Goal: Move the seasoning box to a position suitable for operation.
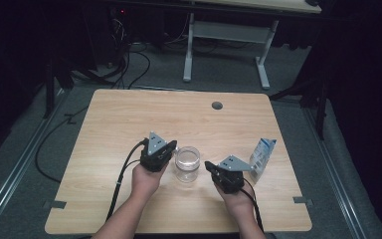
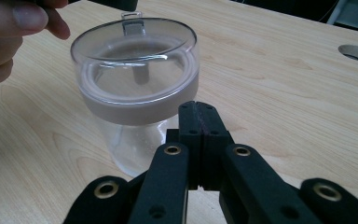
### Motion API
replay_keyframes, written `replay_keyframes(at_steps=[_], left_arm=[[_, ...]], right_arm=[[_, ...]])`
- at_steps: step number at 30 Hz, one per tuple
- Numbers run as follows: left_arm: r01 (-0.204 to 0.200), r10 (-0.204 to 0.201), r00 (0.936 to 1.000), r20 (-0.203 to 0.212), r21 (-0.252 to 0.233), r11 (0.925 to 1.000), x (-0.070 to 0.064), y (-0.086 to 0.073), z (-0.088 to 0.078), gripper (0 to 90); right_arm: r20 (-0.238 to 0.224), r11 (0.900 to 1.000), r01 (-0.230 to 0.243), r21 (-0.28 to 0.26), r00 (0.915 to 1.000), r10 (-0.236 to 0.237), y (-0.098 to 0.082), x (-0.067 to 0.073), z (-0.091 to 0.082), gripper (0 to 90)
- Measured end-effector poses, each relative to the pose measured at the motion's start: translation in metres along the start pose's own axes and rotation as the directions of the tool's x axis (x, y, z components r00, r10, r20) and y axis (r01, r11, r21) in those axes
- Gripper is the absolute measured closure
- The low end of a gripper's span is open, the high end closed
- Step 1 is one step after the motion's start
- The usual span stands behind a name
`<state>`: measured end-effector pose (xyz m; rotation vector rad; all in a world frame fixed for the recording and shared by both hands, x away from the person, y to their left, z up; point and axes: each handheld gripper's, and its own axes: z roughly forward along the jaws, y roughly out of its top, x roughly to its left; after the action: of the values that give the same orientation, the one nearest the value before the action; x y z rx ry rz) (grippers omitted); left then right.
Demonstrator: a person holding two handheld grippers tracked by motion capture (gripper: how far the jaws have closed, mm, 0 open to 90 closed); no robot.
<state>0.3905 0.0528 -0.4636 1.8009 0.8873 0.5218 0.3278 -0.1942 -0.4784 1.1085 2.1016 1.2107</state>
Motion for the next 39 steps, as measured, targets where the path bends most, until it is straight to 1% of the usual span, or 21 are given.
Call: replay_keyframes(at_steps=[9, 18, 25, 27, 34, 35, 37, 39], left_arm=[[-0.004, 0.004, 1.0000, -0.007, -0.001, 1.0000, 0.000, 0.000, 0.000, 90.0], [-0.003, 0.003, 1.0000, -0.005, -0.002, 1.0000, 0.000, 0.000, 0.000, 90.0], [0.014, -0.014, 0.9999, -0.004, 0.006, 0.9999, 0.002, -0.002, 0.002, 90.0], [0.015, -0.015, 0.9999, -0.002, 0.013, 0.9998, 0.003, -0.004, 0.002, 90.0], [0.020, -0.020, 0.9998, 0.000, 0.009, 0.9997, 0.003, -0.004, 0.003, 90.0], [0.019, -0.019, 0.9998, 0.000, 0.011, 0.9998, 0.004, -0.004, 0.003, 90.0], [0.020, -0.020, 0.9998, 0.001, 0.010, 0.9997, 0.004, -0.004, 0.003, 90.0], [0.019, -0.019, 0.9998, 0.000, 0.011, 0.9998, 0.004, -0.004, 0.003, 90.0]], right_arm=[[-0.001, 1.000, 0.002, -0.002, 1.0000, -0.002, 0.000, 0.001, 0.000, 89.9], [-0.003, 1.000, 0.005, -0.003, 1.0000, -0.005, 0.000, 0.001, 0.000, 90.0], [-0.004, 1.000, 0.005, -0.004, 1.0000, -0.005, 0.000, 0.002, 0.000, 90.0], [-0.005, 1.000, 0.006, -0.008, 1.0000, -0.006, 0.001, 0.002, 0.000, 90.0], [-0.009, 1.000, 0.015, -0.027, 0.9998, -0.016, 0.002, 0.005, -0.001, 89.9], [-0.015, 0.999, 0.019, -0.040, 0.9997, -0.020, 0.004, 0.007, -0.002, 89.9], [-0.017, 0.999, 0.017, -0.043, 0.9997, -0.018, 0.004, 0.008, -0.003, 89.9], [-0.028, 0.998, 0.021, -0.061, 0.9994, -0.022, 0.006, 0.011, -0.004, 89.9]])
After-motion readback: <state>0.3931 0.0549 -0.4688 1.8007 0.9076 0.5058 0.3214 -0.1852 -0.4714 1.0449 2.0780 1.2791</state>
